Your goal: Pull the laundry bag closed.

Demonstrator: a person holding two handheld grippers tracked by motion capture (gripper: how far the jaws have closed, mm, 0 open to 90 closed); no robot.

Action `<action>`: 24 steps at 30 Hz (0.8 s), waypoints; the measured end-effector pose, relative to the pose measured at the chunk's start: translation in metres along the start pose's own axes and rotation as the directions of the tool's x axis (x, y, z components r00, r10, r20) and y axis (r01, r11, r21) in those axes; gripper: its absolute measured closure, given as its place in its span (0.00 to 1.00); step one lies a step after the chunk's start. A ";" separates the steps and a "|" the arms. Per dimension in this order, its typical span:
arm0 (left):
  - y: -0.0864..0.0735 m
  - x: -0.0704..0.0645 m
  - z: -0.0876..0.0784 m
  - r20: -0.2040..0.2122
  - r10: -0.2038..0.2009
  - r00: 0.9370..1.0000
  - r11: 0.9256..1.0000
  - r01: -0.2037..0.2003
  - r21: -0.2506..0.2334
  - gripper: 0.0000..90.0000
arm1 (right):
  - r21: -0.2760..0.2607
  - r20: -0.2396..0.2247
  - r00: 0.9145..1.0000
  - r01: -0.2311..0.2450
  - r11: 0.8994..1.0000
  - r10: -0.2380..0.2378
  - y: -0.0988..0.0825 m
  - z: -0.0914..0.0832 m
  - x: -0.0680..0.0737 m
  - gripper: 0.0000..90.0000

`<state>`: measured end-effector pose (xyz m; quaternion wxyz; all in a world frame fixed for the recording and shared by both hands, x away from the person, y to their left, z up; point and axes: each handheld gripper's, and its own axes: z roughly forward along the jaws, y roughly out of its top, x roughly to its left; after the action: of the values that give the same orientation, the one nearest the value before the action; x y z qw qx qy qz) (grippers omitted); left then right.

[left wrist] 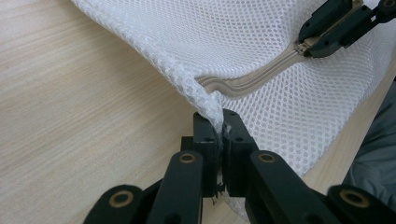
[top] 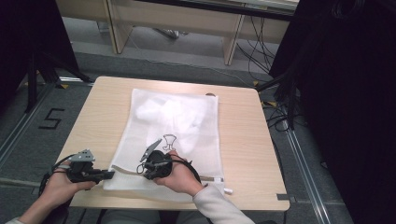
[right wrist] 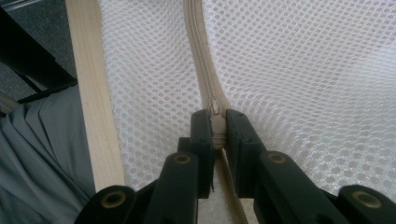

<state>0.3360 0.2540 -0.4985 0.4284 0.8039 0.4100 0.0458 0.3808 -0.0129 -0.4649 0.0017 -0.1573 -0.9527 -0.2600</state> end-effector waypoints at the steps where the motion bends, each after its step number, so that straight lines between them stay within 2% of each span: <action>1: 0.000 0.000 0.000 -0.001 0.001 1.000 1.000 -0.001 0.001 0.95 | -0.002 -0.003 1.000 0.008 1.000 -0.008 0.000 0.000 0.000 0.92; 6: 0.000 0.000 0.000 -0.001 0.005 1.000 1.000 -0.005 0.002 0.95 | -0.005 -0.008 1.000 -0.019 1.000 0.019 -0.001 -0.002 0.000 0.92; 9: 0.000 0.001 0.000 -0.001 0.005 1.000 1.000 -0.005 0.003 0.95 | -0.002 -0.001 1.000 -0.002 1.000 0.002 -0.001 -0.003 -0.001 0.92; 24: 0.000 0.001 -0.001 -0.005 0.009 1.000 1.000 -0.009 0.004 0.95 | 0.010 -0.001 1.000 -0.023 1.000 0.023 -0.007 -0.009 -0.004 0.92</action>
<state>0.3361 0.2548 -0.4983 0.4255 0.8065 0.4076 0.0487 0.3816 -0.0242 -0.4604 0.0059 -0.1683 -0.9521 -0.2554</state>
